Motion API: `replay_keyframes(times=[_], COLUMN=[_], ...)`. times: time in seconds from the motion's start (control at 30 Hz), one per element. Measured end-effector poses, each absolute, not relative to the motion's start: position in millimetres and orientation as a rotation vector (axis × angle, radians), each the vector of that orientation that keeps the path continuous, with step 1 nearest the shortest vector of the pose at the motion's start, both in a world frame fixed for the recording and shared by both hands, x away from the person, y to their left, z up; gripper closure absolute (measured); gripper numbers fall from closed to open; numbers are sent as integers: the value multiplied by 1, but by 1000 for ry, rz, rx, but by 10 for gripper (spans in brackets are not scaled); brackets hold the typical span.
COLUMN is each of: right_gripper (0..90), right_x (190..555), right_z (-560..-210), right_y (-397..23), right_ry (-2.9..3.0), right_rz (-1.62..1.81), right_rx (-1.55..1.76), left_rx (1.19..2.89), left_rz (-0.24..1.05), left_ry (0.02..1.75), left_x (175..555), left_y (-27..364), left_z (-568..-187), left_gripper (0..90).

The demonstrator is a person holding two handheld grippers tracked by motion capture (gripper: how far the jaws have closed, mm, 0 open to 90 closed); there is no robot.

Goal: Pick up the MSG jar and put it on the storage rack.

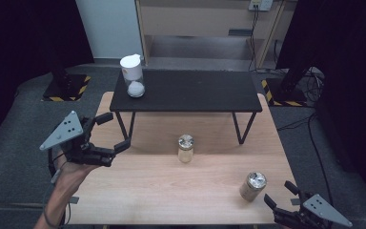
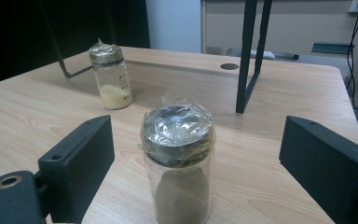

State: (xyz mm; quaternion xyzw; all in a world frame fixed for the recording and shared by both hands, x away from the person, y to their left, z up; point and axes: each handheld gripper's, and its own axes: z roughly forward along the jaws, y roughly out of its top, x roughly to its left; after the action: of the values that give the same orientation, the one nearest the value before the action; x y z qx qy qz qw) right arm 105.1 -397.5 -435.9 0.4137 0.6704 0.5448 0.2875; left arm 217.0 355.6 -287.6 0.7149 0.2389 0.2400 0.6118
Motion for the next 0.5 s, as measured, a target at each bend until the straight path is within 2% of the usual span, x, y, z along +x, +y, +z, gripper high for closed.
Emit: replay_keyframes(times=[0.5], right_gripper=[107], right_x=[105], right_z=[-436], right_y=[-397], right_ry=[1793], right_rz=[1450], right_rx=[1100], left_rx=[1638], left_rz=[609], left_ry=[624], left_x=[188], left_y=[362], left_z=[-339], left_gripper=[28])
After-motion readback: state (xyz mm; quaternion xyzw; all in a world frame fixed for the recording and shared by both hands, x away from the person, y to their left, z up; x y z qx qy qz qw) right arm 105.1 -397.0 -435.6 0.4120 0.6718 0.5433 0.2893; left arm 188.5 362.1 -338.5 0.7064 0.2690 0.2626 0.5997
